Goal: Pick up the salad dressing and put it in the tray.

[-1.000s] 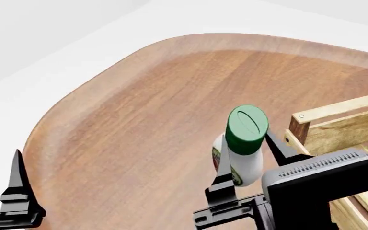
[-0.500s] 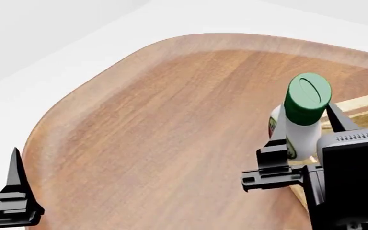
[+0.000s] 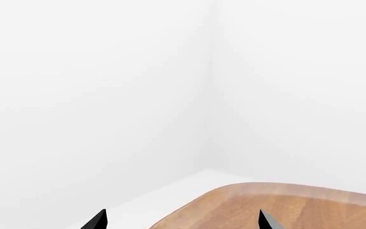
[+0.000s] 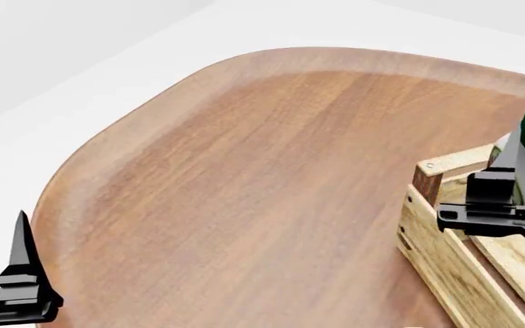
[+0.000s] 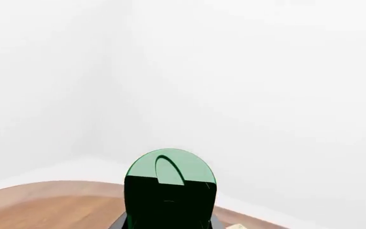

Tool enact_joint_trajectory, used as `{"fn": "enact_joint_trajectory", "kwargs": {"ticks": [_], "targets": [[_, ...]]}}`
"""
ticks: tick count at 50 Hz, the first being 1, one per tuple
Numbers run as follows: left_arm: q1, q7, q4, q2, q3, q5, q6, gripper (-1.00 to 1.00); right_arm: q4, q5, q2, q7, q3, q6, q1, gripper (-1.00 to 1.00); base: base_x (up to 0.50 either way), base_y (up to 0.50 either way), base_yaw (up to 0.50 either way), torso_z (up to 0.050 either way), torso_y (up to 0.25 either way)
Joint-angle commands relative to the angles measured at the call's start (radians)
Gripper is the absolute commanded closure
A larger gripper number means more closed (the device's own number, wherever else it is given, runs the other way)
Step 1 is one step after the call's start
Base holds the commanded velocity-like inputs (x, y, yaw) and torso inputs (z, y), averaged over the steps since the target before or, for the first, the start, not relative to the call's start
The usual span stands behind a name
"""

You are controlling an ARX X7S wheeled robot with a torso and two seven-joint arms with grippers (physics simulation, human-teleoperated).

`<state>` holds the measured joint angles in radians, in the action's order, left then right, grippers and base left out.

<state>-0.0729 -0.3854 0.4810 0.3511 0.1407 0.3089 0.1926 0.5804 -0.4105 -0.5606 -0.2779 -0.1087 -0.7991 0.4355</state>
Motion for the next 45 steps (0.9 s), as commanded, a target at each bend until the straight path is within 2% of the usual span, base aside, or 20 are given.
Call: {"fn": "enact_joint_trajectory", "kwargs": {"ticks": [1,45], "targets": [[0.001,-0.004,-0.002,0.002,0.003,-0.002,-0.005,-1.0,-0.072,0.057,-0.018,-0.025,-0.028,-0.001,0.028,1.0,0.0,0.0,0.0,0.0,0.0],[-0.001,-0.016,-0.004,0.011,0.017,-0.006,-0.011,-1.0,-0.576,0.211,-0.005,-0.149,-0.075,0.19,0.124,1.0,0.0,0.0,0.0,0.0,0.001]]}}
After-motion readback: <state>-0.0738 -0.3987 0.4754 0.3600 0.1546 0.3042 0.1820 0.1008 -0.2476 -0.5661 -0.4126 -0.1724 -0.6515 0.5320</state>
